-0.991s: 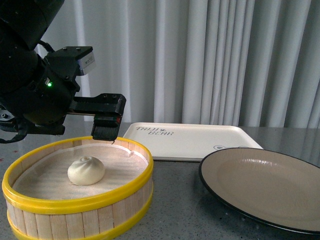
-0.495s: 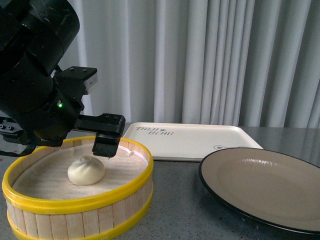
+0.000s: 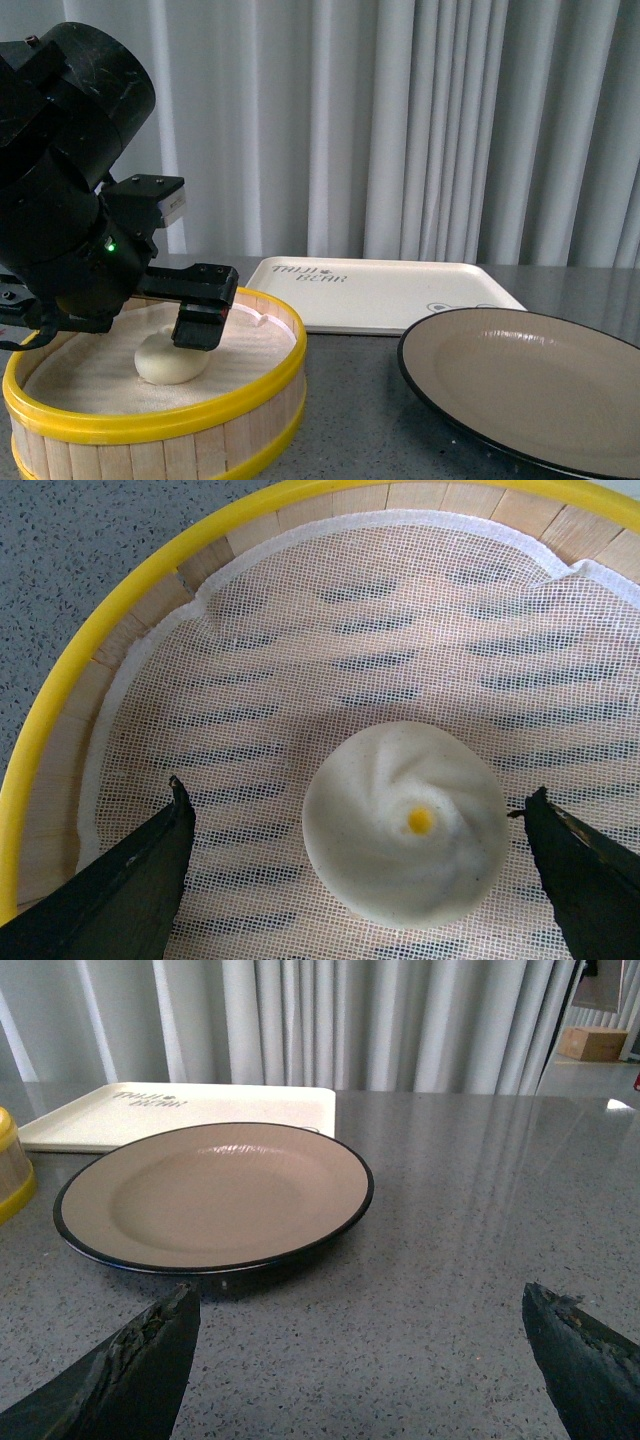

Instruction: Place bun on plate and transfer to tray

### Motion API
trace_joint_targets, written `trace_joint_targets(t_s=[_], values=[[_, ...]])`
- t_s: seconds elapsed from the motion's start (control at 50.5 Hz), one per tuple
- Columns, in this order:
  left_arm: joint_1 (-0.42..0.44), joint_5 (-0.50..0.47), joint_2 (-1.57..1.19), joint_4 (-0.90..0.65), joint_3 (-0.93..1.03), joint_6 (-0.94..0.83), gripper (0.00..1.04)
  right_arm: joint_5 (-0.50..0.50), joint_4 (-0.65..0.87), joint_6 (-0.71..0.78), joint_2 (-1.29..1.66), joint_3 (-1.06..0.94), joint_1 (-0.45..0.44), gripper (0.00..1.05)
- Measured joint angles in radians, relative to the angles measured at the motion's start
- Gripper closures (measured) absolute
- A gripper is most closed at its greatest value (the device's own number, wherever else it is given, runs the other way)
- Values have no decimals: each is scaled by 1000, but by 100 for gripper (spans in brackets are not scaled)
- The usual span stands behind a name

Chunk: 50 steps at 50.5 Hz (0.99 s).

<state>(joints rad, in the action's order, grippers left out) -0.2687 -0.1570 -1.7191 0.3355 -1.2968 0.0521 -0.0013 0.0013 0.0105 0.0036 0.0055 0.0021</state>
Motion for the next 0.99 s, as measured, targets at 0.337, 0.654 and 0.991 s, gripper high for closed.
trace_joint_targets(t_s=[0.337,0.654,0.991], values=[[-2,26,-30,-3,5,62,7,0,0,0,0,0,0,9],[-2,34,-11,-100,28,70,63,0,0,0,0,0,0,9],[-167,140,79,-414,81,59,100,0,0,0,0,0,0,9]])
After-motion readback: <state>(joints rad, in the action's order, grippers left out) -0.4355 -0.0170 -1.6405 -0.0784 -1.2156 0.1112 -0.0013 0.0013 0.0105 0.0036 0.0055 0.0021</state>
